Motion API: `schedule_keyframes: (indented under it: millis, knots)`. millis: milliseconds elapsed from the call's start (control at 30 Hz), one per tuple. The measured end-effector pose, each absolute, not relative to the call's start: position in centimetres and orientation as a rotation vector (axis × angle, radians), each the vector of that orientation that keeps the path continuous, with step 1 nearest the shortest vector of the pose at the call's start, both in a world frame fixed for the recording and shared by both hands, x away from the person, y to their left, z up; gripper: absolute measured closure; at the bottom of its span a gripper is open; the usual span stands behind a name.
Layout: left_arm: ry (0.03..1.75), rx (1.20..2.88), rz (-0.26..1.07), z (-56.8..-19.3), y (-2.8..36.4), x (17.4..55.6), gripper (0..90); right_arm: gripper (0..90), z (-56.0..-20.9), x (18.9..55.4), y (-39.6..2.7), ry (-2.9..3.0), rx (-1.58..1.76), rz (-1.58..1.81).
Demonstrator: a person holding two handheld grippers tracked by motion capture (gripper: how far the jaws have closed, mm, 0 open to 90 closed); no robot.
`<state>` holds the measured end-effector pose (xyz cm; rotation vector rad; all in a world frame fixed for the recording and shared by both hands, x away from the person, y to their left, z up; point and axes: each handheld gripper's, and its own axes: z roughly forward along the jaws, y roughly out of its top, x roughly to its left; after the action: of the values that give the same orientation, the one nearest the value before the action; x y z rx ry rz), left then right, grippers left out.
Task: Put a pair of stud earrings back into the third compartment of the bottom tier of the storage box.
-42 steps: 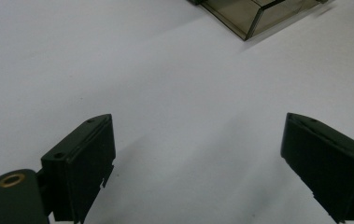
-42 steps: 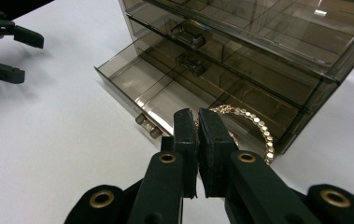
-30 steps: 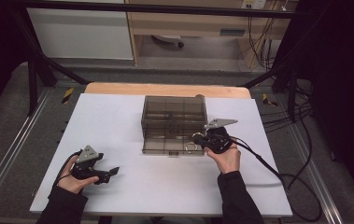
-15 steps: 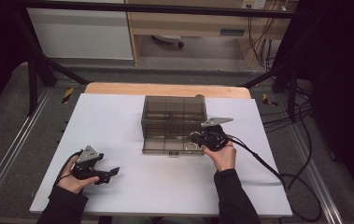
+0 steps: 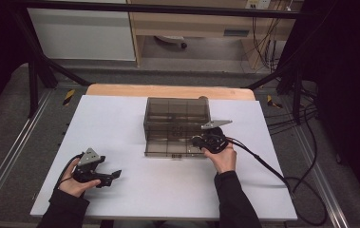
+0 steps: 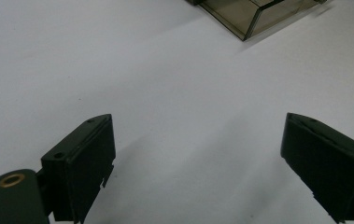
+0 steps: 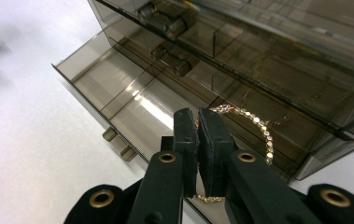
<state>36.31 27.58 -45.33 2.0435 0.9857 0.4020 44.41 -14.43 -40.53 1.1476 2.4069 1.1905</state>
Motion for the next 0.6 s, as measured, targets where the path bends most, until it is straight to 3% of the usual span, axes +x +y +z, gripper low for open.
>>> schedule_keyframes:
  millis: [600]
  knots:
    - [0.985,2.043,0.402,-45.3,27.6,36.3,9.8,86.7,-42.3,44.8,-14.0,2.435,1.185,1.156]
